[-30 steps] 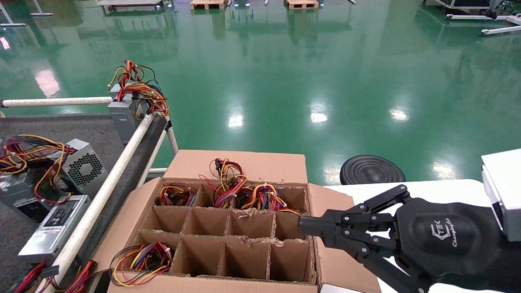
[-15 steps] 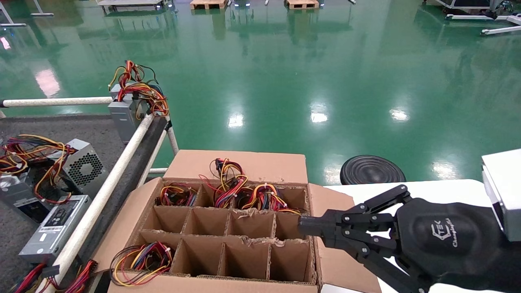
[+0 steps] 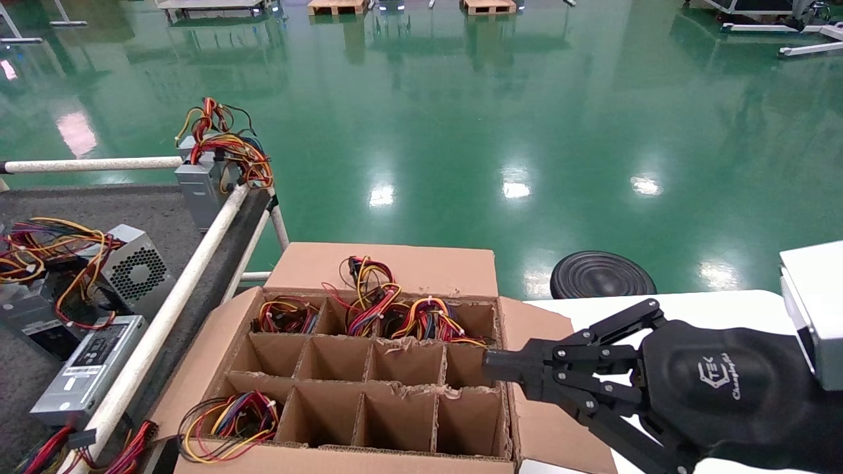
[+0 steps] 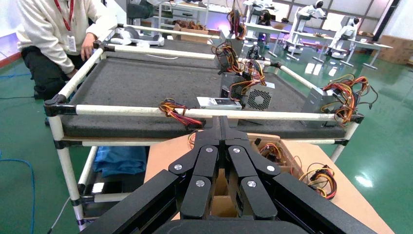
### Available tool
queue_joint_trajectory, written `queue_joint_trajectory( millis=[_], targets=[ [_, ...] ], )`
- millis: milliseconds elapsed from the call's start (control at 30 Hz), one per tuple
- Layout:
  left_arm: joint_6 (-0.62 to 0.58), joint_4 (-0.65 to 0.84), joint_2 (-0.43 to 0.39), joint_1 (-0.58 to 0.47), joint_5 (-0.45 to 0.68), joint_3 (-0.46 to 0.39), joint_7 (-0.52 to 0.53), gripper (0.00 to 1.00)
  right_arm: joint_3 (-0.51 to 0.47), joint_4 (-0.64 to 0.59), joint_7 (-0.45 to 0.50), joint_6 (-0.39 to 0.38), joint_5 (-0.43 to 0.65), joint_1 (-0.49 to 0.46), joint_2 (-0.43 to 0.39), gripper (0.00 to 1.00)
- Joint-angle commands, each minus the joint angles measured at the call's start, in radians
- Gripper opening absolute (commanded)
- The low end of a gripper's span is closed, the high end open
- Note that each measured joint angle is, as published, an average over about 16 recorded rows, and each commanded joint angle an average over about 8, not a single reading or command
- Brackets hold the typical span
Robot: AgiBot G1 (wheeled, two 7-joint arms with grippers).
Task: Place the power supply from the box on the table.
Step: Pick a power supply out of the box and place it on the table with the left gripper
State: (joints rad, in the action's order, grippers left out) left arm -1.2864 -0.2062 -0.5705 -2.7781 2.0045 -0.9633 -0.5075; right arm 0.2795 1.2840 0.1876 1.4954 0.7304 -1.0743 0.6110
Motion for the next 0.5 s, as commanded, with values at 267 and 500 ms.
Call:
queue_joint_trajectory(
  millis=[267,500],
  targets=[
    [-0.034,0.091,-0.011,-0.018,-0.035,-0.056,-0.039,0.0,0.0,0.0,0.0,0.0,0.0,0.0,0.0,0.0],
    [-0.06,0.177,-0.024,-0.028,-0.048,-0.081,-0.085,0.0,0.0,0.0,0.0,0.0,0.0,0.0,0.0,0.0]
  ],
)
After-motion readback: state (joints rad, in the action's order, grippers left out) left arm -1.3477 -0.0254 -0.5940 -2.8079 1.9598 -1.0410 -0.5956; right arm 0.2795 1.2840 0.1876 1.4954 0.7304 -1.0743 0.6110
